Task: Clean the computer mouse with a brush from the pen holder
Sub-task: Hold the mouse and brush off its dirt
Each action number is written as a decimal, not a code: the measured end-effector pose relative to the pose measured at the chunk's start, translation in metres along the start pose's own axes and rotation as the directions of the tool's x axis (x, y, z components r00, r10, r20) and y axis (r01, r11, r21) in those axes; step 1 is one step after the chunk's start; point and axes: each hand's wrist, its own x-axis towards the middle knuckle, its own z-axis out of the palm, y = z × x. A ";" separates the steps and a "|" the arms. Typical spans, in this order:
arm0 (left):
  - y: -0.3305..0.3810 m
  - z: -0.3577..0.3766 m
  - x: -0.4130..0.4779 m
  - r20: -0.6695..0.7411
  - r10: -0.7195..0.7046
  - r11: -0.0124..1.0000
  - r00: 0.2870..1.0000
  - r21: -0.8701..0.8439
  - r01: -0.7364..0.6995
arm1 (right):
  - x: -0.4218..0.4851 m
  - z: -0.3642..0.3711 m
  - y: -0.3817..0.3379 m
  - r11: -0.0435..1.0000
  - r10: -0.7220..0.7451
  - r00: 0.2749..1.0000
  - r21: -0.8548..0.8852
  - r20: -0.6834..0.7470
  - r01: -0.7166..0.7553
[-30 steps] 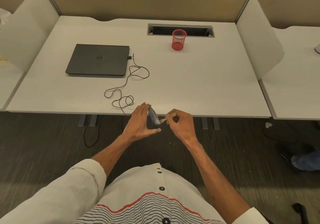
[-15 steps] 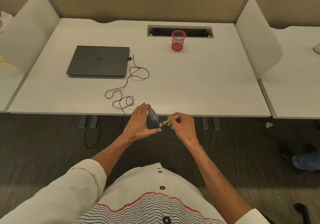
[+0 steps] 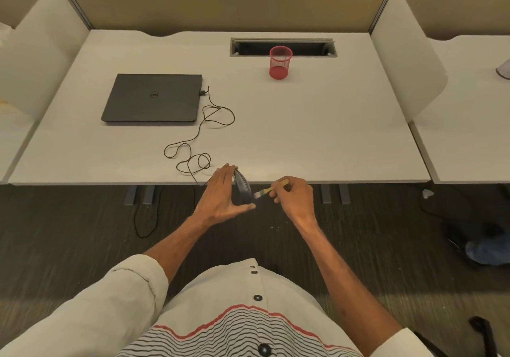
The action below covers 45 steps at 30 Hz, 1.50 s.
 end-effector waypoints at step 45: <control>0.008 0.005 0.004 -0.055 0.039 0.997 0.998 0.075 -0.035 | 0.003 0.003 -0.003 0.988 -0.139 0.989 -0.068 0.052 0.142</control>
